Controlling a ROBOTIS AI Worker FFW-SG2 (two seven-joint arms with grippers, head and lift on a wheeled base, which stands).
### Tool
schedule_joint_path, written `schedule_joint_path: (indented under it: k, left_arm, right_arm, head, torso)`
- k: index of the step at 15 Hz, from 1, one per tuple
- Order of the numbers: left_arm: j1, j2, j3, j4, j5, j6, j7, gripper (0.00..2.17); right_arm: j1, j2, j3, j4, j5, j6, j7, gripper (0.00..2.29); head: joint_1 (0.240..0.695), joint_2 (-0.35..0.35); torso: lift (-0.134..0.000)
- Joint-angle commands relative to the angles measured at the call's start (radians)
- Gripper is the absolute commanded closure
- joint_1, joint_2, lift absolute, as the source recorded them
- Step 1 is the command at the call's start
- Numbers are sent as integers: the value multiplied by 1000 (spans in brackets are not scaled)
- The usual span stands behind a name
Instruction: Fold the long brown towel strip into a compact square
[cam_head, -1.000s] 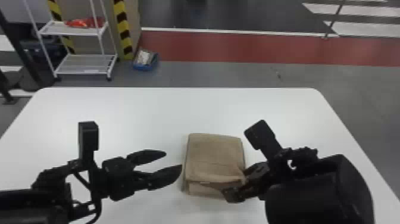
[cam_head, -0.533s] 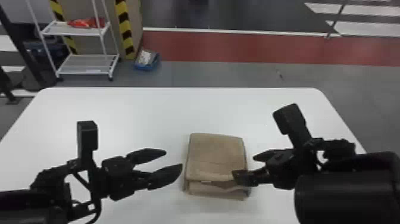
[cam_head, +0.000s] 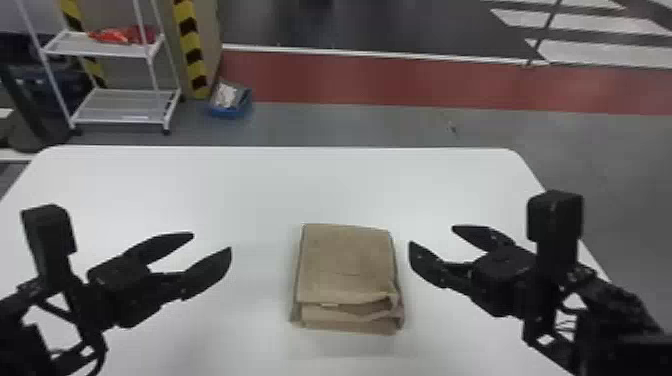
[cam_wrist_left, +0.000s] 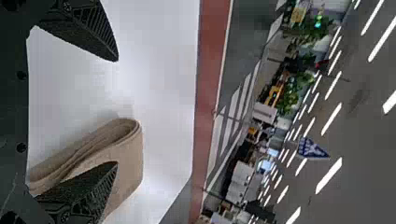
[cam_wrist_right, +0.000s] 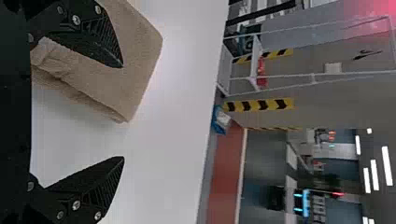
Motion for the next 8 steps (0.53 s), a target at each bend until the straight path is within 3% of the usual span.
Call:
schedule_joint_path:
  k: [1, 2, 5, 8]
  left_arm:
    - [69, -3, 70, 0, 85, -156, 91, 93]
    - [103, -3, 82, 0, 105, -245, 137, 93]
    - [195, -3, 87, 32, 142, -528, 263, 97]
    - [224, -3, 133, 69, 163, -626, 283, 103]
  right_arm:
    - [104, 1, 10, -2, -25, -272, -76, 205]
    - [146, 1, 24, 7, -25, -358, -116, 205]
    - [253, 1, 37, 56, -28, -563, -213, 205]
    - [294, 1, 25, 122, -46, -778, -213, 205]
  head:
    - [695, -44]
    - [695, 11]
    - [695, 91]
    - [695, 138]
  torso:
    - [-124]
    - [-124]
    - [-124]
    - [-124]
